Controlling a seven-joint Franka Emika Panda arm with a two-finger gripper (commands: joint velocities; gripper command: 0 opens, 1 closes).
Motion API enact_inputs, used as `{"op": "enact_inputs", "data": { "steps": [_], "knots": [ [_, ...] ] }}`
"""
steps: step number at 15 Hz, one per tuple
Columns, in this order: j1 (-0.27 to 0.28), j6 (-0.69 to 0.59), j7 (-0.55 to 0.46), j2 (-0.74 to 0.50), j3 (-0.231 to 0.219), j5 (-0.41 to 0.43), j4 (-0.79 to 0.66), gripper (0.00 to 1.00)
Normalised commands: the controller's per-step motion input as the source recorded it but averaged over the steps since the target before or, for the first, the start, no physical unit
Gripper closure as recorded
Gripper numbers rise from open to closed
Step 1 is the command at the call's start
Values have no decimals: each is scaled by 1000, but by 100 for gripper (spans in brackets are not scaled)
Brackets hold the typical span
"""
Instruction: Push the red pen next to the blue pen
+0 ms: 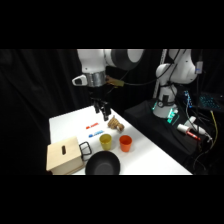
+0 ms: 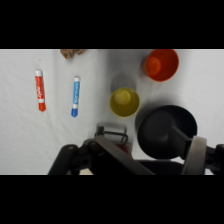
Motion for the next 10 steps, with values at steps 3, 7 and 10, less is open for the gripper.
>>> {"op": "enact_inputs", "data": {
  "steps": [3, 7, 10],
  "knots": [
    [-25, 80, 32, 18, 0, -63, 16, 0],
    [-95, 185, -52, 84, -64, -126, 113, 0],
    [-131, 119, -120, 134, -90, -125, 194, 0]
  ]
}}
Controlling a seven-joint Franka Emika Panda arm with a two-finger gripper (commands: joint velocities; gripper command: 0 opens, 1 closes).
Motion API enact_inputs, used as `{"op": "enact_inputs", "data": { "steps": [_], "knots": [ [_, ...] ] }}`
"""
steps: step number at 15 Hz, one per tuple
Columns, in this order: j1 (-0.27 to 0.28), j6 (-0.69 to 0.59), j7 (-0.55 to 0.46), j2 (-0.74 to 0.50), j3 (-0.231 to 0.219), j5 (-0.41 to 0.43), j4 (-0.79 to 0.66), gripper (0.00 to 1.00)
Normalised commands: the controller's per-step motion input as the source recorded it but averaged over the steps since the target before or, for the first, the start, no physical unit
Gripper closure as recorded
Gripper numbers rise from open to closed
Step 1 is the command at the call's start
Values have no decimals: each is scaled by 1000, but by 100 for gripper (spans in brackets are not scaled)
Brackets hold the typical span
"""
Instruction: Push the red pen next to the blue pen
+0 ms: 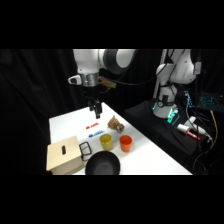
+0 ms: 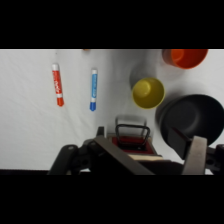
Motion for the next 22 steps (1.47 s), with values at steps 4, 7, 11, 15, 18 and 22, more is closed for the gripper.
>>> {"op": "enact_inputs", "data": {
  "steps": [4, 7, 11, 15, 18, 22],
  "knots": [
    [-126, 64, -133, 157, -87, -125, 220, 0],
    [-146, 71, -213, 126, -81, -89, 194, 0],
    [-170, 29, -277, 174, -72, -54, 260, 0],
    [-162, -23, -287, 188, -33, 22, 294, 0],
    [-134, -32, -263, 200, -3, 79, 279, 0],
    [-117, 51, -219, 211, 12, 105, 226, 0]
  ]
}}
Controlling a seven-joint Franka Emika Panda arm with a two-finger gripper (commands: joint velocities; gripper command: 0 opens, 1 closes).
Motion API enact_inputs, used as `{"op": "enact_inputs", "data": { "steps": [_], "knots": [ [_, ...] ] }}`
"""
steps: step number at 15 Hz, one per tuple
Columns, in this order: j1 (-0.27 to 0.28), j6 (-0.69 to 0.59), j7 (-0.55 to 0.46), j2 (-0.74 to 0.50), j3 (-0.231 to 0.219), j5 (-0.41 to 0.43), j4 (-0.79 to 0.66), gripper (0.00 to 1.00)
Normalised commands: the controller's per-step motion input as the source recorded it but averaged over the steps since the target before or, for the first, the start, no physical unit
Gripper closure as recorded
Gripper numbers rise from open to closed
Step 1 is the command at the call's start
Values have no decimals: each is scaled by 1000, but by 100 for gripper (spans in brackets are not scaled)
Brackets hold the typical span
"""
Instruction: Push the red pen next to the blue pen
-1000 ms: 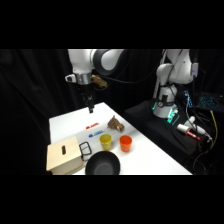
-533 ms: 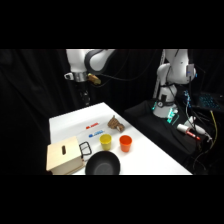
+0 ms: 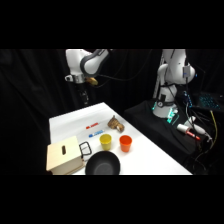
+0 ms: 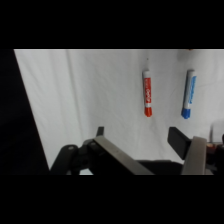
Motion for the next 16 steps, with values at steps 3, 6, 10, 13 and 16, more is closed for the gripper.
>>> {"op": "enact_inputs", "data": {
  "steps": [3, 6, 10, 13, 16],
  "knots": [
    [-106, 118, -174, 188, 7, 91, 160, 0],
    [-90, 162, -174, 176, 18, 78, 107, 0],
    [-49, 144, -104, 257, 52, 77, 212, 0],
    [-31, 131, -22, 359, 75, 86, 365, 0],
    [-34, 83, 8, 364, 38, 44, 409, 0]
  ]
}}
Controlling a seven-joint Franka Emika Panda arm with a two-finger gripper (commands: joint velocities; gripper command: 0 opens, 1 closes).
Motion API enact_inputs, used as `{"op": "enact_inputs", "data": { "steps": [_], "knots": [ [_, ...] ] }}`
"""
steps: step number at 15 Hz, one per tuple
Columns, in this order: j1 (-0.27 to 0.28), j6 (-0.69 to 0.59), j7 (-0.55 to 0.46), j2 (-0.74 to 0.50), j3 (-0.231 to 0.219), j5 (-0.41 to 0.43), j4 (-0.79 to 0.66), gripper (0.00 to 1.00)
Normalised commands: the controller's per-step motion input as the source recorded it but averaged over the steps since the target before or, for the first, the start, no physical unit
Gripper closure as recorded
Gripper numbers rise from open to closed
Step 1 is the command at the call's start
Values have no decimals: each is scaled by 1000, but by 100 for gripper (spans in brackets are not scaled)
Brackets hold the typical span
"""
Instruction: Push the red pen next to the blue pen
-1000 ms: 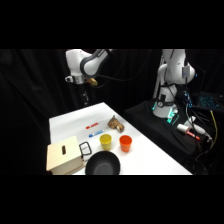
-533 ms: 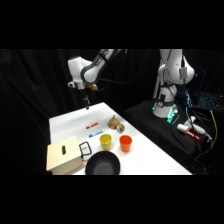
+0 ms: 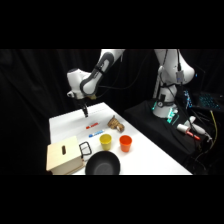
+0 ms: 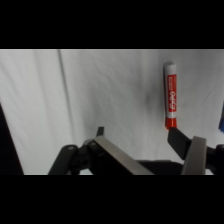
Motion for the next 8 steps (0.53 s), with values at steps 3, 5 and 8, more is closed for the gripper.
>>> {"op": "enact_inputs", "data": {
  "steps": [3, 5, 8],
  "knots": [
    [-48, 55, 24, 315, -7, -8, 371, 0],
    [-82, 14, 1, 249, -4, -7, 307, 0],
    [-93, 21, -25, 195, 22, 16, 220, 0]
  ]
}}
